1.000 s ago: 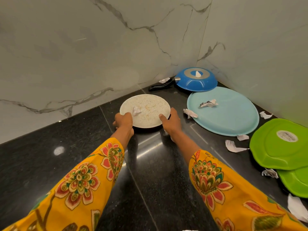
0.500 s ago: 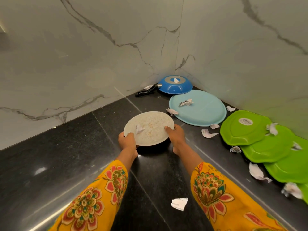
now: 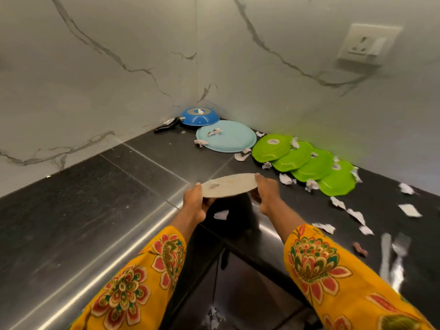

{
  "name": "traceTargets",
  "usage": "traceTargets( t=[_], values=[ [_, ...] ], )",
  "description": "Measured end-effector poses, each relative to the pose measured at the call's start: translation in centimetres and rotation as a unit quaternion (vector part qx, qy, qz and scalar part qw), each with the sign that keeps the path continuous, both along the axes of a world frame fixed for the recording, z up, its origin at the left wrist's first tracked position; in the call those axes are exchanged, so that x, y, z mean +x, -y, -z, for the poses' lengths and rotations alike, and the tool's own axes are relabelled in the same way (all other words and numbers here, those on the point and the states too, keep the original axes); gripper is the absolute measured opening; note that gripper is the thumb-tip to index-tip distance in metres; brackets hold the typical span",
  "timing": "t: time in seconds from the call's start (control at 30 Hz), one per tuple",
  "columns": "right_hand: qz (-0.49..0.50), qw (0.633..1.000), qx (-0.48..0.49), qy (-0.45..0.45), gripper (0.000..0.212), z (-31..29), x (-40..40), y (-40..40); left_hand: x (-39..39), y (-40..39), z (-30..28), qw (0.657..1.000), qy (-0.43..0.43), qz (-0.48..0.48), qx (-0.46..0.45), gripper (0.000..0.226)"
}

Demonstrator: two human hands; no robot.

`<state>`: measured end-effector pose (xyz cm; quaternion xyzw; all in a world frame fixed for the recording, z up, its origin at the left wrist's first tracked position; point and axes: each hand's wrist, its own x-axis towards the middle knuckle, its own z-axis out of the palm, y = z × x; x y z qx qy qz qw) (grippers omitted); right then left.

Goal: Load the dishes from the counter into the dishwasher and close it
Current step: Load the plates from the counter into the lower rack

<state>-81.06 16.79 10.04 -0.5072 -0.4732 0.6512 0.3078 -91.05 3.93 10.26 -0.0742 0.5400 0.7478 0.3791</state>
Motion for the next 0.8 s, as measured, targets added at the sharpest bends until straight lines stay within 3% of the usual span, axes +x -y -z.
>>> traceTargets(
  t=[0.17, 0.37, 0.8],
  values=[
    [0.073, 0.997, 0.003, -0.034, 0.020, -2.4, 10.4, 4.3, 7.7, 1.6, -0.8, 0.997, -0.005, 0.076, 0.015, 0.018],
    [0.134, 0.991, 0.012, -0.015, 0.019, -4.0, 21.9, 9.0, 16.8, 2.4, -0.6, 0.986, 0.000, 0.164, 0.002, 0.013],
    [0.244, 0.969, 0.013, -0.025, 0.005, -2.7, 38.3, 13.3, 31.2, 3.0, 0.2, 0.957, 0.030, 0.289, -0.001, 0.019]
  ],
)
